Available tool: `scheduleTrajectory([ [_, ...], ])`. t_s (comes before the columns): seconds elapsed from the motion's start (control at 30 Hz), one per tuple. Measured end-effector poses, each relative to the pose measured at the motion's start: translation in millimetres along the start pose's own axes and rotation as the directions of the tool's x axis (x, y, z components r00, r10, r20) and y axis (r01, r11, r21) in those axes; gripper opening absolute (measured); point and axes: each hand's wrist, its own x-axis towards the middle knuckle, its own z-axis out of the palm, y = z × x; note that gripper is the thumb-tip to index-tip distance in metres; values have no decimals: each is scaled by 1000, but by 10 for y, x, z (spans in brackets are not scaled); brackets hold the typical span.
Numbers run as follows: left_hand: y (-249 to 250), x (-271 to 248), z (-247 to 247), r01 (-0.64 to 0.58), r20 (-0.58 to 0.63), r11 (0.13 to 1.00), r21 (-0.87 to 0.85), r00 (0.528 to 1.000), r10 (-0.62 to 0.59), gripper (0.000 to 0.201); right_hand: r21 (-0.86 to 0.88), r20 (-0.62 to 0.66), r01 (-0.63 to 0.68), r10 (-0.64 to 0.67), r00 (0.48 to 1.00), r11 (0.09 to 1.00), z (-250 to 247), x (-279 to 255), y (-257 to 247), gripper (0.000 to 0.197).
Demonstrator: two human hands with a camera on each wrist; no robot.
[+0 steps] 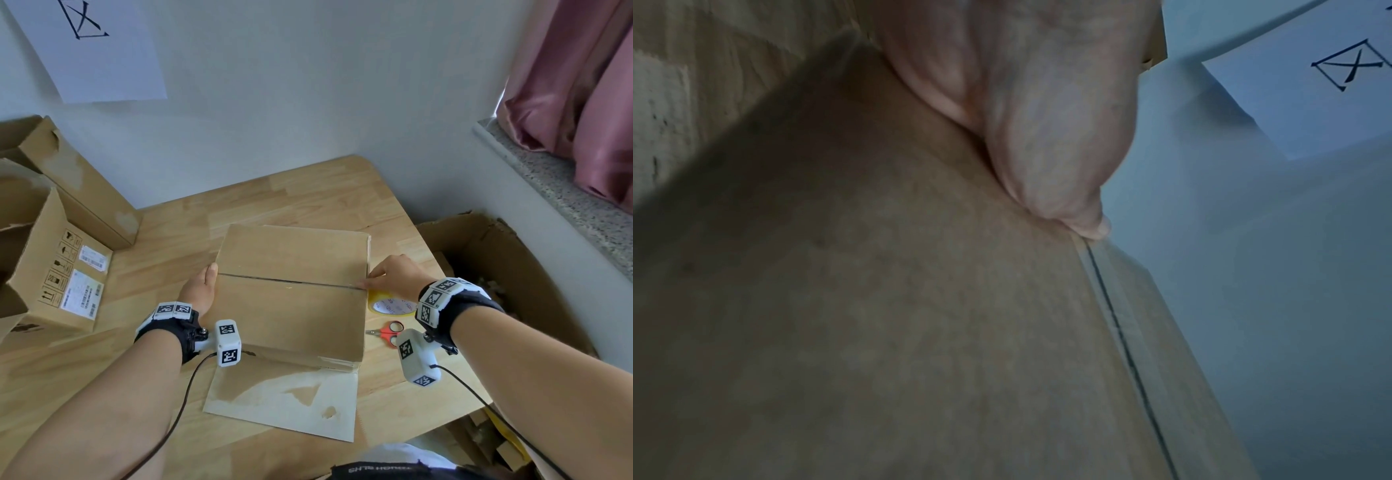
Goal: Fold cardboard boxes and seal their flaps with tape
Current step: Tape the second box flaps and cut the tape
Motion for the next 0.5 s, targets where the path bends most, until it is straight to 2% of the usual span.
scheduleTrajectory([
  [0.2,-12,25,6,-20,7,1000,8,1000,20,55,-70,12,0,1,1000,998,15,0,6,41],
  [0.5,9,306,-240,31,29,996,78,999,-33,58,-17,11,27,-27,1000,999,207,110,-233,43],
])
